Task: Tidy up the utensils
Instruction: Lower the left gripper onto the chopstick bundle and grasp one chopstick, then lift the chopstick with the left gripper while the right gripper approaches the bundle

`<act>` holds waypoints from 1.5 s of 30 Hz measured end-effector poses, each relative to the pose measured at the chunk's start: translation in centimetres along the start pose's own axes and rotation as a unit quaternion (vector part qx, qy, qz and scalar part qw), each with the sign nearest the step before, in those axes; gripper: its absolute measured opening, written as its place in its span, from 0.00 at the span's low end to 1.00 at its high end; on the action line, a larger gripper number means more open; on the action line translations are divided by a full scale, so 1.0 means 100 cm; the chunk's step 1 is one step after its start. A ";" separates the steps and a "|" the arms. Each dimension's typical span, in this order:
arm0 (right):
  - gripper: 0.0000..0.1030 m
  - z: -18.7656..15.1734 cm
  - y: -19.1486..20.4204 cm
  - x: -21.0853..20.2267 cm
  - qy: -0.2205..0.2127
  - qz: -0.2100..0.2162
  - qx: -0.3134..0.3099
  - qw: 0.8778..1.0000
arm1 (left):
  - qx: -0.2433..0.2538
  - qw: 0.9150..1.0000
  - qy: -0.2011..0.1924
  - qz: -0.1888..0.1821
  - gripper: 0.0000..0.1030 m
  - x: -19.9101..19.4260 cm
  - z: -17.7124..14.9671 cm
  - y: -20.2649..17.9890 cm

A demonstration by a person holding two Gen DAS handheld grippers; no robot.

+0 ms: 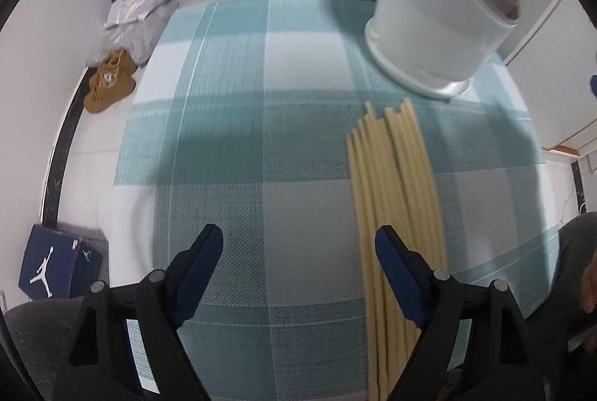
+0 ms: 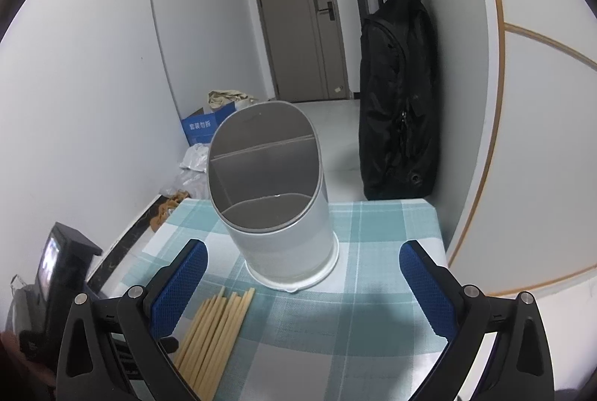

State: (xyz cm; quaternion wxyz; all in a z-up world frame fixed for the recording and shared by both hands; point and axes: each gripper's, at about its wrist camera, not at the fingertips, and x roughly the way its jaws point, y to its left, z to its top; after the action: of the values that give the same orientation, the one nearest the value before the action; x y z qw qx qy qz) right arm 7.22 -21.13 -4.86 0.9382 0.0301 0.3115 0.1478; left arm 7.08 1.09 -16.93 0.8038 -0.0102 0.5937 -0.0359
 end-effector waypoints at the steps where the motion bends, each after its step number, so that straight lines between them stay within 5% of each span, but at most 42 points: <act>1: 1.00 0.000 0.000 0.000 0.003 0.002 0.002 1.000 | -0.001 1.000 0.002 -0.005 0.77 -0.001 0.001 0.000; 23: 1.00 0.004 -0.009 -0.009 -0.006 0.017 0.031 0.999 | 0.025 0.999 0.031 0.032 0.77 0.011 0.013 -0.010; 26: 1.00 0.004 -0.012 -0.009 -0.002 0.022 0.038 0.999 | 0.024 0.999 0.034 0.023 0.62 0.012 0.024 -0.009; 28: 1.00 0.003 -0.013 -0.008 0.007 0.026 0.042 0.999 | 0.037 0.999 0.036 0.016 0.35 0.012 0.030 -0.012; 31: 1.00 0.001 -0.015 -0.004 0.024 0.037 0.049 0.998 | 0.059 0.997 0.042 0.006 0.11 0.015 0.034 -0.018; 35: 0.98 -0.004 -0.014 0.002 0.052 0.057 0.052 0.996 | 0.063 0.997 0.038 -0.004 0.02 0.016 0.036 -0.017; 45: 0.59 -0.036 0.002 0.029 0.162 0.103 0.069 0.979 | 0.015 0.996 -0.014 -0.085 0.00 0.001 0.033 0.014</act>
State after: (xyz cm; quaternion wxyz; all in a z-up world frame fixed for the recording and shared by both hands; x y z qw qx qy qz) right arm 7.25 -20.22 -9.42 0.8504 0.1019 0.4644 0.2252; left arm 10.35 2.40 -16.13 0.8059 -0.0492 0.5790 -0.1131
